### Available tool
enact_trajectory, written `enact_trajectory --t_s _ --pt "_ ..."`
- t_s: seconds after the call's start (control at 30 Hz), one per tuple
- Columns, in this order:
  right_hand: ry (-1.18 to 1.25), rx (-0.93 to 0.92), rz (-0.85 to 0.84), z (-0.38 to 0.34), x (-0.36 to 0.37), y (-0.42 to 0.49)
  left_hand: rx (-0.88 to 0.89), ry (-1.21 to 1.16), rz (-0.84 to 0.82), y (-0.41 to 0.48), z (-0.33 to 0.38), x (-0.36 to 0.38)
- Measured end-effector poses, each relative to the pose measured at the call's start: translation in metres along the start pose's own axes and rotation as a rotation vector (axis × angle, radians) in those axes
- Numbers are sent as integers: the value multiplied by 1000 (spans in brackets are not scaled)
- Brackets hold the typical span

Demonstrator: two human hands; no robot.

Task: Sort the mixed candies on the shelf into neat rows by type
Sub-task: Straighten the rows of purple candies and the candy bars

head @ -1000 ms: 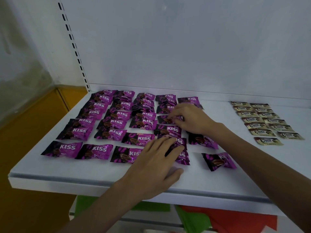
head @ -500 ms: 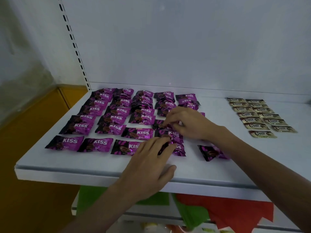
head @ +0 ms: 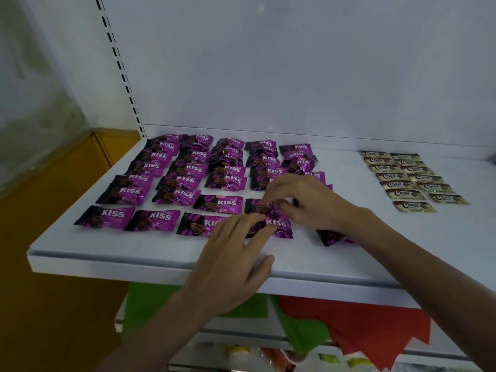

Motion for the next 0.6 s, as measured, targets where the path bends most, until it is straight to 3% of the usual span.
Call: enact_trajectory --t_s 0.27,0.6 --pt "-93 63 60 5 3 -2 7 8 -24 -2 0 2" --pt "57 -4 47 -8 1 -16 -75 84 -56 7 3 1"
Point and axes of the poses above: each hand's wrist, its own y-axis towards the middle knuckle, its own x-axis out of the palm, z = x × y, the point moved 2 cm from there along y, towards the middle knuckle, and after that the axes turned 5 degrees about -y, right-handed, at the moved point
